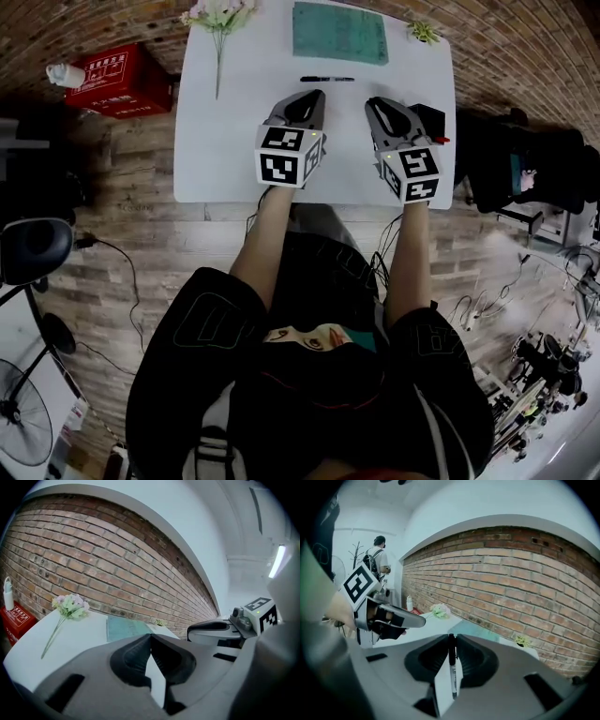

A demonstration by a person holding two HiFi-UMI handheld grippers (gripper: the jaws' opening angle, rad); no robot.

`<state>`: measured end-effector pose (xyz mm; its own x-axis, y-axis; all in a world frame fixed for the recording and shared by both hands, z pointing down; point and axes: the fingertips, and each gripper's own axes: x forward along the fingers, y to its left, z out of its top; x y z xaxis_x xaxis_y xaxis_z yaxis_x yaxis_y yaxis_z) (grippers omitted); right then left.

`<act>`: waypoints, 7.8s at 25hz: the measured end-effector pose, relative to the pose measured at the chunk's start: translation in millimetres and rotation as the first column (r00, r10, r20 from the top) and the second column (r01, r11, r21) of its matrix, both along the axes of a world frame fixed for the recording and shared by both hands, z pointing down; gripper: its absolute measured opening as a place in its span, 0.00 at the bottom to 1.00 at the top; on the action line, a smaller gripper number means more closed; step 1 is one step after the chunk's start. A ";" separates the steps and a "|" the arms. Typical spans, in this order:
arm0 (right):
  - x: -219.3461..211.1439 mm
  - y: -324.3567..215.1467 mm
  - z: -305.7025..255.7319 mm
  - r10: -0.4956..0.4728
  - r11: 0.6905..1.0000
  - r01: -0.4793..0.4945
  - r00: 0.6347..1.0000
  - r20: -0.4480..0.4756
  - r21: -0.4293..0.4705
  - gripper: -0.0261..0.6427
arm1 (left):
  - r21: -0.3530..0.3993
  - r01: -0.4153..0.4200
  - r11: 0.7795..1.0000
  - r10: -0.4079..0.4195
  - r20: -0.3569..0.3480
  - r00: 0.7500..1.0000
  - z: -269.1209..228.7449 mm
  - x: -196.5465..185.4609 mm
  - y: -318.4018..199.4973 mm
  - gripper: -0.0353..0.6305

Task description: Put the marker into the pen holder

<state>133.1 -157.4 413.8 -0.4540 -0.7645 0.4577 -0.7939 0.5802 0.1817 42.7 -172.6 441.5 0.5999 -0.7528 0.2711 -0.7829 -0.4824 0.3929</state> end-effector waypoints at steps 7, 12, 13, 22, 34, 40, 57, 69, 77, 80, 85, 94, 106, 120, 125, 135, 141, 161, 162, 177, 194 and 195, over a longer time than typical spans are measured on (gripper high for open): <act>46.9 -6.9 -21.6 0.140 0.989 -0.144 0.984 0.113 0.027 0.14 | 0.026 -0.064 0.998 0.064 0.005 0.998 -13.7 33.7 -13.3 0.06; 75.3 -11.1 -37.1 0.207 0.975 -0.218 0.962 0.177 0.045 0.14 | 0.046 -0.099 0.994 0.099 0.008 0.995 -23.2 54.8 -22.5 0.06; 80.5 -11.5 -39.1 0.217 0.972 -0.230 0.958 0.185 0.047 0.14 | 0.049 -0.105 0.993 0.105 0.009 0.994 -24.5 58.9 -23.7 0.06; 128.9 -17.1 -56.0 0.287 0.948 -0.312 0.921 0.264 0.061 0.14 | 0.056 -0.137 0.989 0.137 0.003 0.991 -31.6 98.1 -36.4 0.06; 175.3 -28.5 -75.3 0.298 0.936 -0.342 0.895 0.333 0.083 0.13 | 0.065 -0.173 0.983 0.172 0.023 0.985 -40.0 144.6 -49.8 0.06; 198.5 -29.2 -67.4 0.311 0.934 -0.351 0.889 0.337 0.062 0.13 | 0.054 -0.185 0.981 0.183 0.037 0.982 -35.5 166.2 -51.0 0.06; 232.8 -24.7 -11.9 0.299 0.951 -0.305 0.877 0.377 -0.047 0.13 | -0.018 -0.175 0.984 0.176 0.133 0.975 -3.0 197.9 -37.1 0.06; 238.7 -20.3 21.4 0.282 0.959 -0.269 0.878 0.387 -0.089 0.14 | -0.087 -0.119 0.989 0.135 0.207 0.969 20.8 192.8 -20.7 0.06; 236.5 -20.2 31.3 0.263 0.965 -0.245 0.884 0.387 -0.097 0.14 | -0.098 -0.127 0.987 0.148 0.245 0.958 25.1 197.1 -15.1 0.06; 234.5 -20.7 32.3 0.254 0.967 -0.235 0.886 0.387 -0.097 0.14 | -0.100 -0.126 0.987 0.148 0.248 0.957 26.3 196.4 -16.4 0.06; 236.2 -23.7 27.6 0.250 0.968 -0.234 0.884 0.395 -0.090 0.16 | -0.097 -0.139 0.986 0.159 0.239 0.958 26.6 201.2 -17.8 0.06; 234.8 -30.1 -2.4 0.247 0.966 -0.258 0.893 0.376 -0.020 0.12 | -0.081 -0.112 0.990 0.126 0.196 0.972 25.1 185.8 -22.5 0.06; 191.7 -37.4 -41.8 0.173 0.977 -0.204 0.928 0.330 0.059 0.05 | -0.067 -0.004 0.998 0.011 0.099 0.995 27.5 141.3 -28.9 0.06; 66.0 -57.8 -20.8 -0.047 0.999 0.047 0.961 0.271 0.007 0.05 | -0.081 0.186 0.979 -0.176 0.116 0.978 36.8 39.8 -27.6 0.06; 16.6 -72.1 -7.0 -0.118 0.991 0.133 0.950 0.290 -0.031 0.05 | -0.086 0.254 0.964 -0.242 0.130 0.962 36.0 -6.3 -26.3 0.06; -52.5 -88.7 36.3 -0.228 0.962 0.247 0.961 0.156 -0.117 0.05 | -0.119 0.340 0.933 -0.321 0.152 0.935 44.2 -73.4 -22.7 0.06; -80.1 -92.5 58.8 -0.343 0.929 0.336 0.939 -0.026 -0.154 0.05 | -0.145 0.339 0.930 -0.319 0.143 0.937 48.6 -90.8 -28.4 0.06; -105.5 -88.6 144.0 -0.684 0.720 0.523 0.647 -0.338 -0.456 0.10 | -0.231 0.286 0.930 -0.273 0.089 0.958 80.5 -91.3 -61.9 0.06; -105.4 -88.8 149.1 -0.695 0.711 0.525 0.623 -0.359 -0.467 0.11 | -0.234 0.284 0.930 -0.271 0.087 0.959 82.4 -91.5 -63.2 0.06; -111.0 -88.6 182.1 -0.766 0.642 0.511 0.470 -0.439 -0.572 0.14 | -0.273 0.253 0.928 -0.244 0.067 0.967 99.2 -101.6 -74.9 0.06; -114.8 -84.2 173.2 -0.737 0.674 0.512 0.521 -0.431 -0.533 0.14 | -0.269 0.288 0.919 -0.286 0.047 0.957 98.2 -95.8 -62.6 0.06; -114.9 -81.9 168.5 -0.727 0.683 0.516 0.548 -0.414 -0.516 0.14 | -0.269 0.294 0.917 -0.292 0.047 0.955 98.1 -93.1 -58.8 0.06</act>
<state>18.2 -239.3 582.3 -0.3423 -0.1612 0.9257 -0.0157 0.9860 0.1659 -50.4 -231.4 539.6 0.3612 -0.7924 0.4917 -0.8757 -0.1071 0.4708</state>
